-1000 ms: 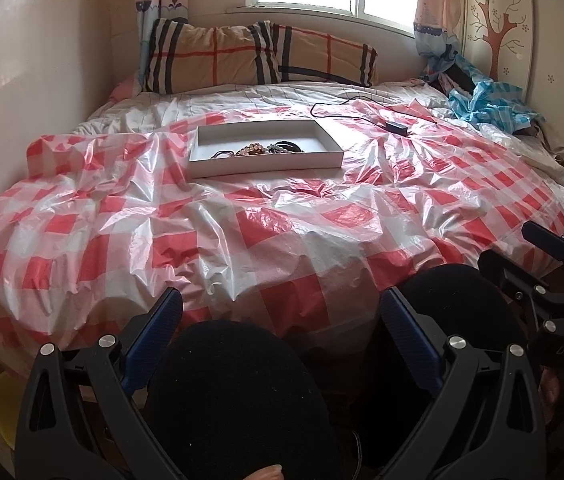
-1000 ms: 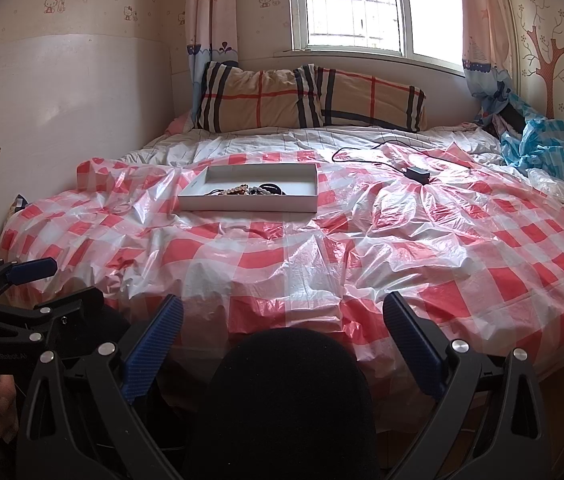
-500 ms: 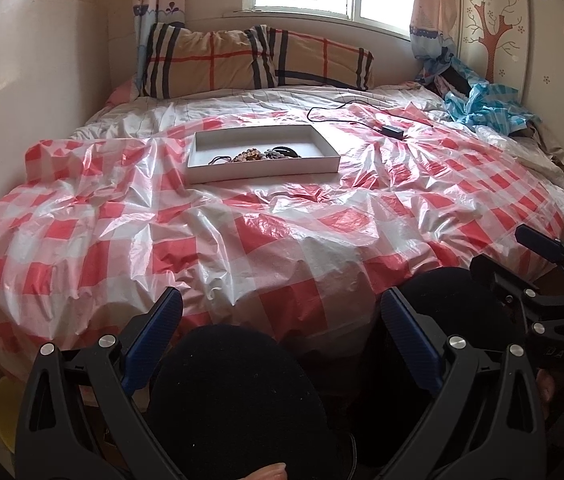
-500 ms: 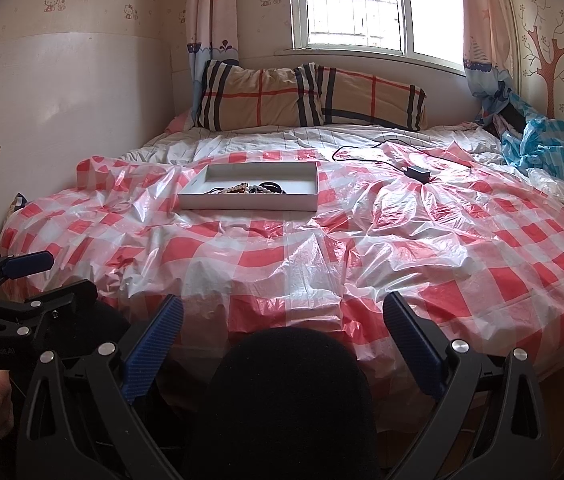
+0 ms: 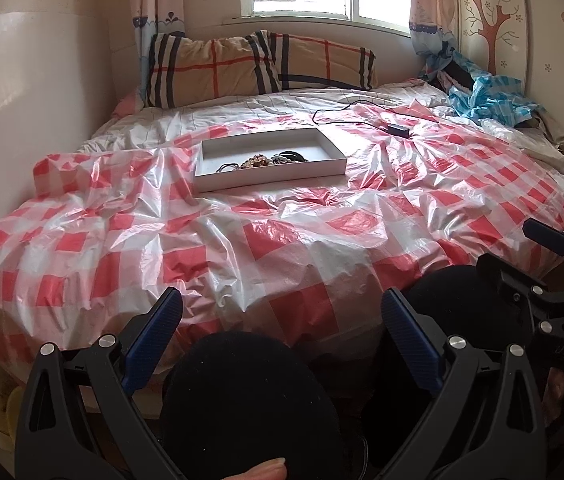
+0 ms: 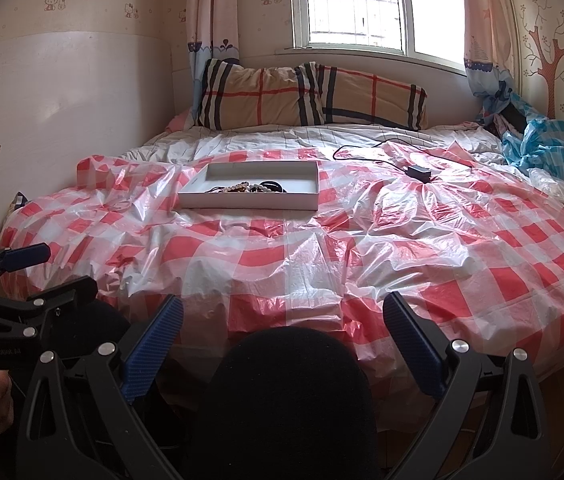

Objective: Organize jewelry

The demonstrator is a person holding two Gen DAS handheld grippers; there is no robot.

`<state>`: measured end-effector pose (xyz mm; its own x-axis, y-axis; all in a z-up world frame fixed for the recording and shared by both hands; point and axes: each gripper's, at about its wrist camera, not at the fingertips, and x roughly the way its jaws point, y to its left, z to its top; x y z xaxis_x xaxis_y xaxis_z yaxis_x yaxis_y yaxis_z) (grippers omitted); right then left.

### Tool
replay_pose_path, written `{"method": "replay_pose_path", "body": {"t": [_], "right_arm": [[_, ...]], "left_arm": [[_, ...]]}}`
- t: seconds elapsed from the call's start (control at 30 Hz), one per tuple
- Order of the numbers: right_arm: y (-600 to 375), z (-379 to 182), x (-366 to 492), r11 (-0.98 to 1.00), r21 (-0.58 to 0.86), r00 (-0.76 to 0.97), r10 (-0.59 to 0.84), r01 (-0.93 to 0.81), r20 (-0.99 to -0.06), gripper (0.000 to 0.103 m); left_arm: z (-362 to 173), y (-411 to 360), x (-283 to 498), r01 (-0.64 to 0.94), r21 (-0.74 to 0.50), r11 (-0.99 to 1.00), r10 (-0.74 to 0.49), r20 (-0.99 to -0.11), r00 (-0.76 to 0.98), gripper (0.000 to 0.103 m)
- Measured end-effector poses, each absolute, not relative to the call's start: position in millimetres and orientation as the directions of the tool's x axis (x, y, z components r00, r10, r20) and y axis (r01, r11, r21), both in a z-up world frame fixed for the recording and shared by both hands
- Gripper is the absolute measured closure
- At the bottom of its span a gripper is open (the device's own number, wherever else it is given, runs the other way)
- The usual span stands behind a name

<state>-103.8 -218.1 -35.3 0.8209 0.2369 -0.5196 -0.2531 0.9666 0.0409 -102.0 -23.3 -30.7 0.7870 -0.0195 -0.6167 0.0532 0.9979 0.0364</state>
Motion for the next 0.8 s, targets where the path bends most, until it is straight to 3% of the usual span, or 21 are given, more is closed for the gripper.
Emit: {"method": "replay_pose_path", "body": {"t": [0.3, 0.8], "right_arm": [[-218.8, -35.3, -103.6, 0.967, 0.042, 0.820, 0.237, -0.252, -0.521, 0.007], [-218.4, -34.5, -103.3, 0.966, 0.041, 0.820, 0.238, -0.254, -0.521, 0.007]], "left_arm": [[-37.8, -34.4, -105.2, 0.063, 0.103, 0.993, 0.012, -0.604, 0.797, 0.008], [-38.7, -35.1, -105.3, 0.067, 0.104, 0.992, 0.009, -0.605, 0.796, 0.008]]}}
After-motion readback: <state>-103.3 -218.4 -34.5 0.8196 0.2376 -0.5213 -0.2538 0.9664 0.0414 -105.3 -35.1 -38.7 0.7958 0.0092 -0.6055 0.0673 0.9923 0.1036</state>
